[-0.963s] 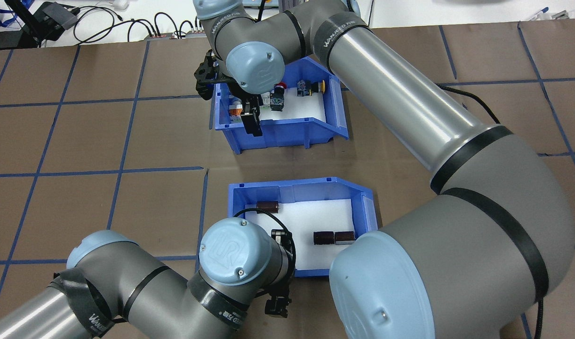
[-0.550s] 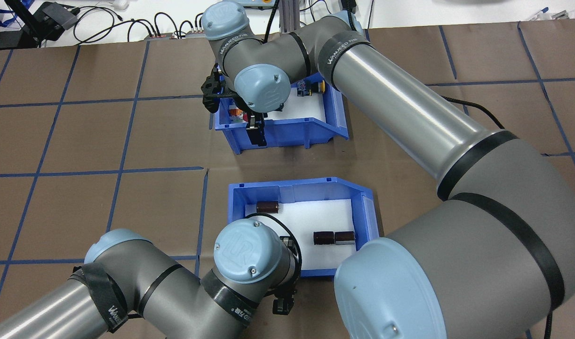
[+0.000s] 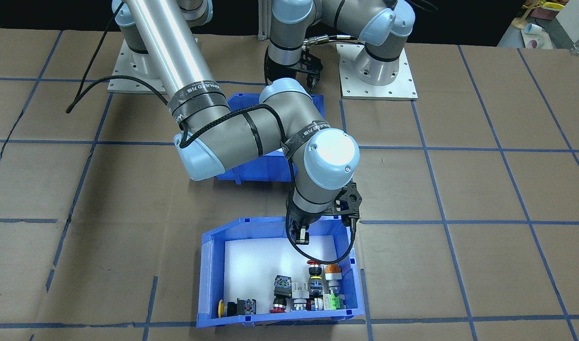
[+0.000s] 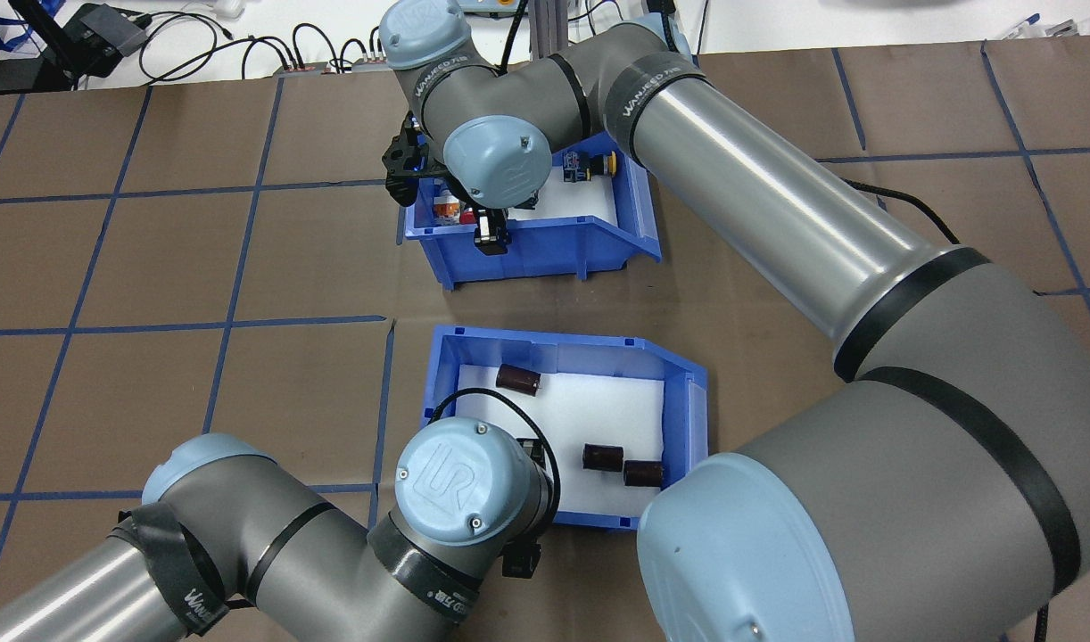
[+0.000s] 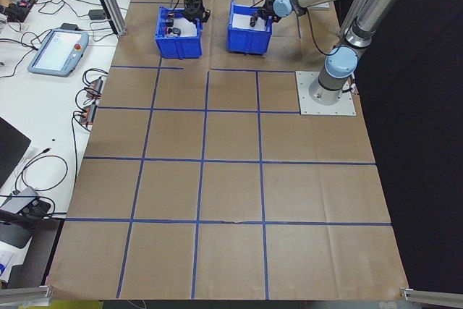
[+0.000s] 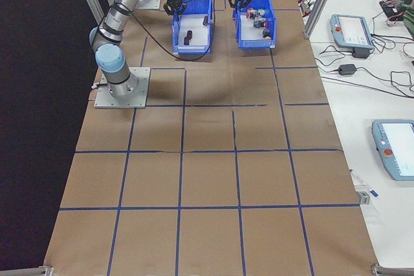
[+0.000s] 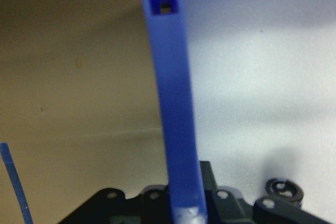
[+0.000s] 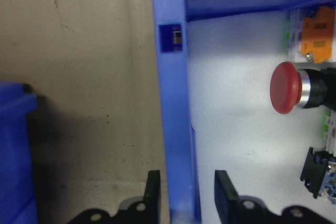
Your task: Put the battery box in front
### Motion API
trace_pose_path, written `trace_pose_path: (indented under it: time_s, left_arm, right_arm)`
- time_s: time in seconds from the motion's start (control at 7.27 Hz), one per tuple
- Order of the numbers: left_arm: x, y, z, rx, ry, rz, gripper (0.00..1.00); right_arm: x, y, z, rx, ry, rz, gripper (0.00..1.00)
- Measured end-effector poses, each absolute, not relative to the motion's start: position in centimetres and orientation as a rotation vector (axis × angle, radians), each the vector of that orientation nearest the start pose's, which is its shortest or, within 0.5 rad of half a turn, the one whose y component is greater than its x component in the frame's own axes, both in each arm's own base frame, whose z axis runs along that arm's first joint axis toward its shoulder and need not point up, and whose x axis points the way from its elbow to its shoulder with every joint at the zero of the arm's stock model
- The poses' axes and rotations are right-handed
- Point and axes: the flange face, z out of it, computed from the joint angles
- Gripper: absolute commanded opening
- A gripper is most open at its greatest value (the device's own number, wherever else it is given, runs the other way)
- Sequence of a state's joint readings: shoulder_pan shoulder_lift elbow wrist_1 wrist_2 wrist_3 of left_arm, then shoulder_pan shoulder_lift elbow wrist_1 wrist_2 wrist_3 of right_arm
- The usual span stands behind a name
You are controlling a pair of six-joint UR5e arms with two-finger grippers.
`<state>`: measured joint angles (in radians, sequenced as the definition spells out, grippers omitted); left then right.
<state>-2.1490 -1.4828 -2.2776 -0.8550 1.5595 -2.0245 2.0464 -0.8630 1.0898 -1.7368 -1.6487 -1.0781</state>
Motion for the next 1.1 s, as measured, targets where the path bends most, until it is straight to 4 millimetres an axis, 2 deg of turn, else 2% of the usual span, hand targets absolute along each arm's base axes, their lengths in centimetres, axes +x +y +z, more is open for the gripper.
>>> trace_pose_path:
  time_s: [0.28,0.41,0.55,0.69,0.96,1.1]
  left_arm:
    - [-29.7,-26.6,29.5,-2.084,2.439,-0.08,0.0]
    - [-27.7,-27.9,30.3,-2.069,2.43,-0.078,0.0]
    - [-25.7,-29.3,30.6,-2.053,2.432,-0.067,0.0]
    - [-23.7,-31.1,30.8,-2.054,2.436,-0.05,0.0]
    - [-19.3,-35.9,32.2,-2.076,2.445,-0.027,0.0]
    - [-17.8,-38.6,33.0,-2.085,2.454,-0.011,0.0]
  right_arm:
    - [43.0,-61.9,32.8,-2.258,2.312,0.094,0.05]
    - [40.5,-62.6,34.5,-2.273,2.312,0.094,0.05]
    - [36.7,-63.6,36.4,-2.296,2.294,0.114,0.05]
    - [31.8,-64.5,38.3,-2.31,2.273,0.137,0.05]
    - [20.7,-64.9,41.1,-2.313,2.253,0.157,0.05]
    - [15.6,-64.6,41.8,-2.303,2.254,0.159,0.05]
